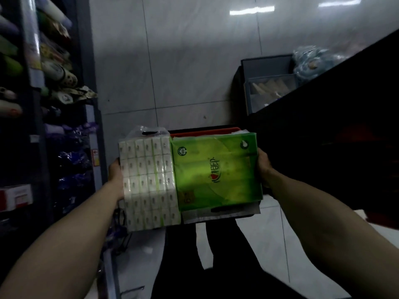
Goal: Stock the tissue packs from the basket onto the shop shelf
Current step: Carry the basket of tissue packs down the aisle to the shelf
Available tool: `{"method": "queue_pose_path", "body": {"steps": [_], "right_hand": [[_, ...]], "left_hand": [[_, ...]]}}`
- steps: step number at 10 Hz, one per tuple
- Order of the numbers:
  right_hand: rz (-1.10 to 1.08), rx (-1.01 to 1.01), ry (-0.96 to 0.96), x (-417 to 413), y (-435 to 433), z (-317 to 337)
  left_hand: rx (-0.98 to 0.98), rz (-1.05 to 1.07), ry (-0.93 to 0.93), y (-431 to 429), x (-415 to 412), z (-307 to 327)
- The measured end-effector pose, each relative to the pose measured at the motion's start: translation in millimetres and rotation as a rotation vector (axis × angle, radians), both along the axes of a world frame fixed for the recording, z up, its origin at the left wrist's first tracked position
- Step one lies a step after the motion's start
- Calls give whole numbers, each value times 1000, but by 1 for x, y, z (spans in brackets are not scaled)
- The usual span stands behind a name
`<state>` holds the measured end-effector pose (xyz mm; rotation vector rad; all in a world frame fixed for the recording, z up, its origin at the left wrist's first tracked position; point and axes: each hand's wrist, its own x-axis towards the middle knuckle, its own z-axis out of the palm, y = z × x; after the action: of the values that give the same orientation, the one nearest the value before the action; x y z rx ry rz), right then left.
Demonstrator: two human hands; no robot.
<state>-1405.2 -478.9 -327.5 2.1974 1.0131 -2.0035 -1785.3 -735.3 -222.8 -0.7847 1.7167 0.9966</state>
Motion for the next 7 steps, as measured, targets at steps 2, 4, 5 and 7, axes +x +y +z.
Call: {"method": "queue_pose_path", "body": {"steps": [2,4,5,7], "right_hand": [[-72,90,-38,-10,-42,101],[-258,97,-42,-1,-97,144],[-399,119,-45,76,-133,55],[-663,26,-114,121,-251,113]], "left_hand": [[16,-119,42,-9,1,88],[65,-272,101,-12,-23,100],[104,-371,93,5,-13,112],[167,-666,68,50,56,129]]}}
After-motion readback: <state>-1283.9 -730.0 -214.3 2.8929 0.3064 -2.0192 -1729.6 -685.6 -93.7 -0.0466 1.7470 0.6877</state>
